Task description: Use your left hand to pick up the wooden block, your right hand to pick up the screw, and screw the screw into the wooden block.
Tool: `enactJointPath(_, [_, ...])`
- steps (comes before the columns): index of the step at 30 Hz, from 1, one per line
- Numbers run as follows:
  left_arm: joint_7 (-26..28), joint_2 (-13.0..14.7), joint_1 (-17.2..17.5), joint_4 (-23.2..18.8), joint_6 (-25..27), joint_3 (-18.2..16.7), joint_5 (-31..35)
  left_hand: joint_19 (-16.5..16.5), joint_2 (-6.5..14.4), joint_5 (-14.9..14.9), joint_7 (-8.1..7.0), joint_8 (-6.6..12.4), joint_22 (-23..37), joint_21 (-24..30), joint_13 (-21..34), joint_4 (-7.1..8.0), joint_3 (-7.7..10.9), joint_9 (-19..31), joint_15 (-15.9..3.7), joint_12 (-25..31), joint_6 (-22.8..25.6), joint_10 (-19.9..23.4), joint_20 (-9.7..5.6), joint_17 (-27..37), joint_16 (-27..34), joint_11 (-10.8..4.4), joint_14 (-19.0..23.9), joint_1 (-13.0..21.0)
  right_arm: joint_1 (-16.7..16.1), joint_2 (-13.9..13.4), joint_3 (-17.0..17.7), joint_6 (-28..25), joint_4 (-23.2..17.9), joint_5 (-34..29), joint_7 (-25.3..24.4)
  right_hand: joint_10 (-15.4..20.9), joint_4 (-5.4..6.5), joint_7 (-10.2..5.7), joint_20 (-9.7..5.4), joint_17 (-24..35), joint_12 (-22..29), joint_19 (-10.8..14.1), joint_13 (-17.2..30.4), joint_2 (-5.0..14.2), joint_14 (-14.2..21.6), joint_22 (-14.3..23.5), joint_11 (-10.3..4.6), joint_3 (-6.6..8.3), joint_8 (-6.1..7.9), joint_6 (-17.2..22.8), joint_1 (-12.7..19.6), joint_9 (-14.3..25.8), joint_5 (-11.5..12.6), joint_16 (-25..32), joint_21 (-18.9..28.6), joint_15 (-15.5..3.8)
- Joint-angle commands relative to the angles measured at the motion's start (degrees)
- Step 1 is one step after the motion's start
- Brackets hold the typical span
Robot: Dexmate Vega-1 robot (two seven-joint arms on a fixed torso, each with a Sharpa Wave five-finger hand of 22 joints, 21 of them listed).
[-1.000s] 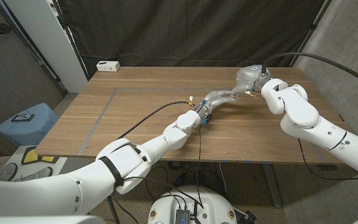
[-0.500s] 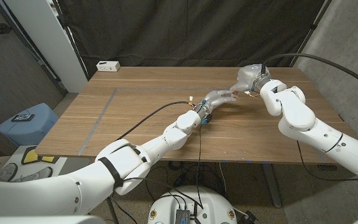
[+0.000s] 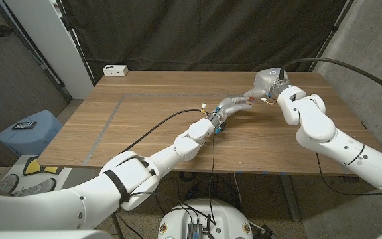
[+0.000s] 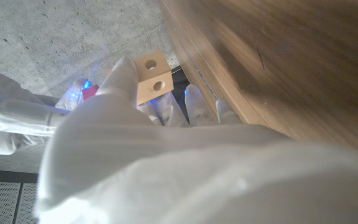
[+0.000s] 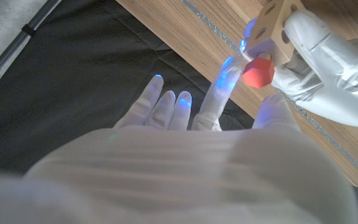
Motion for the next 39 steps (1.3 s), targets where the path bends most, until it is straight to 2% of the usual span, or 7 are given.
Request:
enactJointPath(1, [0.41,0.98,1.08,-2.56,1.08,0.09,0.19,0.28,1.07,0.47,-0.18,-0.18,0.21,0.39,1.21,0.55,0.09,0.17,-2.74,-0.22,-0.57,-0.50,0.52,0.06,0.30,0.02,0.02,-0.46,-1.11,-0.35,1.00,-0.69,-1.48,-1.69,1.56,-0.18,-0.03,-0.03,0.39,0.13,-0.42,0.32,0.12,-0.35,0.33,0.33,0.31,-0.50,-0.21,-1.29,-0.96,0.62,0.32,-0.29,-0.21,-2.34])
enactJointPath(11, [0.86,1.56,1.68,-4.26,1.54,0.20,0.47,0.28,1.06,0.59,-0.16,-0.15,0.21,0.39,1.24,0.59,-0.09,0.19,-2.76,-0.23,-0.63,-0.68,0.51,0.01,0.28,-0.02,-0.03,-0.81,-2.98,-1.04,2.78,-0.68,-3.25,-1.95,1.29,-1.86,-0.23,-0.43,1.30,0.17,-1.66,-0.96,0.21,-0.20,-0.59,0.34,0.45,-1.05,-1.54,-7.58,-1.71,1.64,0.86,-0.99,-0.75,-2.10])
enactJointPath(14, [0.85,1.61,1.74,-4.42,1.52,0.21,0.48,0.28,1.10,0.62,-0.14,-0.17,0.21,0.38,1.25,0.61,-0.12,0.19,-2.75,-0.23,-0.72,-0.70,0.52,0.01,0.29,-0.03,-0.03,-0.88,-3.47,-1.52,3.81,0.03,-3.79,-0.47,1.27,-2.70,-0.40,-0.83,1.67,0.16,-2.18,-1.54,0.29,-0.22,-1.33,0.35,1.06,-1.26,-1.92,-9.94,-1.88,2.16,0.98,-1.41,-0.90,-2.02])
enactJointPath(22, [1.25,1.76,2.02,-5.02,1.78,0.13,0.48,0.27,1.12,0.68,0.03,-0.17,0.21,0.38,1.27,0.65,-0.24,0.20,-2.73,-0.22,-0.83,-0.79,0.51,-0.01,0.31,0.00,0.00,-1.13,-3.72,-2.83,6.69,2.30,-4.93,6.55,2.09,-7.76,-2.06,-2.01,3.77,-0.14,-4.34,-4.73,0.83,-0.01,-4.63,0.32,0.97,-1.18,-6.01,-20.18,-0.47,0.84,1.47,-2.96,-1.37,-0.99])
enactJointPath(28, [1.24,1.69,1.92,-4.82,1.86,0.08,0.40,0.29,1.11,0.71,-0.07,-0.21,0.21,0.39,1.29,0.70,-0.35,0.21,-2.76,-0.22,-0.97,-0.90,0.47,-0.03,0.32,-0.01,0.04,-1.38,-3.05,-3.84,7.29,3.10,-5.27,10.09,2.59,-10.54,-3.24,-2.34,4.64,-0.41,-5.02,-6.10,1.14,0.39,-6.48,0.31,0.86,-0.58,-8.18,-24.41,1.17,-0.05,1.42,-3.50,-1.33,-0.48])
enactJointPath(35, [0.95,1.30,1.50,-3.72,1.43,0.02,0.22,0.29,1.13,0.74,-0.06,-0.32,0.22,0.39,1.31,0.76,-0.47,0.21,-2.64,-0.23,-1.34,-1.05,0.50,-0.05,0.32,-0.01,0.07,-1.70,-2.59,-4.93,7.51,3.03,-5.50,12.88,2.79,-13.35,-3.85,-3.03,5.15,-0.55,-5.35,-7.79,1.35,0.79,-8.56,0.29,0.62,-0.25,-11.12,-29.59,1.76,-1.05,0.99,-3.83,-1.39,-0.14])
enactJointPath(39, [0.87,1.11,1.38,-3.28,1.30,-0.06,0.07,0.31,1.19,0.74,-0.06,-0.35,0.22,0.39,1.30,0.83,-0.51,0.21,-2.69,-0.26,-1.45,-1.18,0.55,-0.04,0.33,-0.01,0.10,-1.88,-2.94,-5.60,8.05,2.67,-5.73,14.72,1.91,-13.95,-3.88,-3.33,5.06,-0.57,-5.32,-8.30,1.38,0.89,-9.11,0.28,0.70,-0.23,-11.93,-30.88,1.69,-1.32,0.89,-3.84,-1.40,0.03])
